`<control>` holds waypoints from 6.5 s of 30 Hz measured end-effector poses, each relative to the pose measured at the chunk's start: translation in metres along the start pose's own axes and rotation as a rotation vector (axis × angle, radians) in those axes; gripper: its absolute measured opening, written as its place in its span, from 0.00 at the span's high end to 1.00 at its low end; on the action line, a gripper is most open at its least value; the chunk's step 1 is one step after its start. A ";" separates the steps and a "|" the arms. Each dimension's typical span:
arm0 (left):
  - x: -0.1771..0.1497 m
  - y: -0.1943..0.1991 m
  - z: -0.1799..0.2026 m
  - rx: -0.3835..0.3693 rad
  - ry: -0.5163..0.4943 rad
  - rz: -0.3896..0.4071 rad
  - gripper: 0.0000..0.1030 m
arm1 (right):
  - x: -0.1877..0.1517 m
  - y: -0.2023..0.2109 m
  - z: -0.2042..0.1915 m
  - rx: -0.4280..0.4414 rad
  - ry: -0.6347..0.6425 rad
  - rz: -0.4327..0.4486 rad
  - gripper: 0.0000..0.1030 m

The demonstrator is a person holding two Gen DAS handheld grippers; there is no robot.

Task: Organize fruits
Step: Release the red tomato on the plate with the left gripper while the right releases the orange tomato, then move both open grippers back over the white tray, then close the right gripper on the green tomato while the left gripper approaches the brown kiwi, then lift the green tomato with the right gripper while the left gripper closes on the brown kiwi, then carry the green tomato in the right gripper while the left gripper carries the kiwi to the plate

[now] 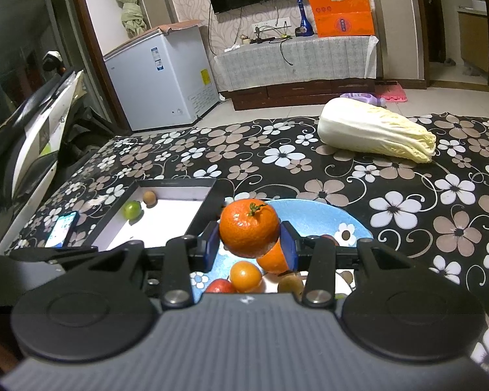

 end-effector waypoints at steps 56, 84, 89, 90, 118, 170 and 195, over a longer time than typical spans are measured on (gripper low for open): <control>0.015 0.044 -0.180 0.197 0.227 0.004 0.75 | 0.029 -0.128 -0.151 0.247 0.224 -0.114 0.56; 0.023 0.031 -0.184 0.155 0.253 -0.026 0.75 | 0.022 -0.171 -0.165 0.241 0.301 -0.197 0.72; 0.024 0.012 -0.167 0.122 0.200 -0.069 0.75 | 0.016 -0.139 -0.132 0.187 0.268 -0.205 0.73; 0.024 0.008 -0.164 0.128 0.191 -0.076 0.75 | 0.015 -0.136 -0.124 0.166 0.264 -0.212 0.73; 0.061 -0.011 -0.152 0.098 0.133 0.032 0.75 | 0.017 -0.152 -0.116 0.183 0.343 -0.225 0.69; 0.052 -0.028 -0.109 0.175 0.103 0.001 0.73 | 0.032 -0.066 -0.075 0.119 0.196 -0.060 0.69; 0.003 0.007 -0.014 0.025 0.035 -0.013 0.73 | 0.003 -0.001 -0.024 -0.009 0.114 -0.038 0.69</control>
Point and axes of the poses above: each gripper's, at about its wrist camera, not at the fingertips, and y roughly against the way its jaws point, z to its right, x to its top, the point moved 6 cm from there along -y, roughly the way its jaws point, and after that the axes turned 8 degrees about y, right-handed, at the moved point
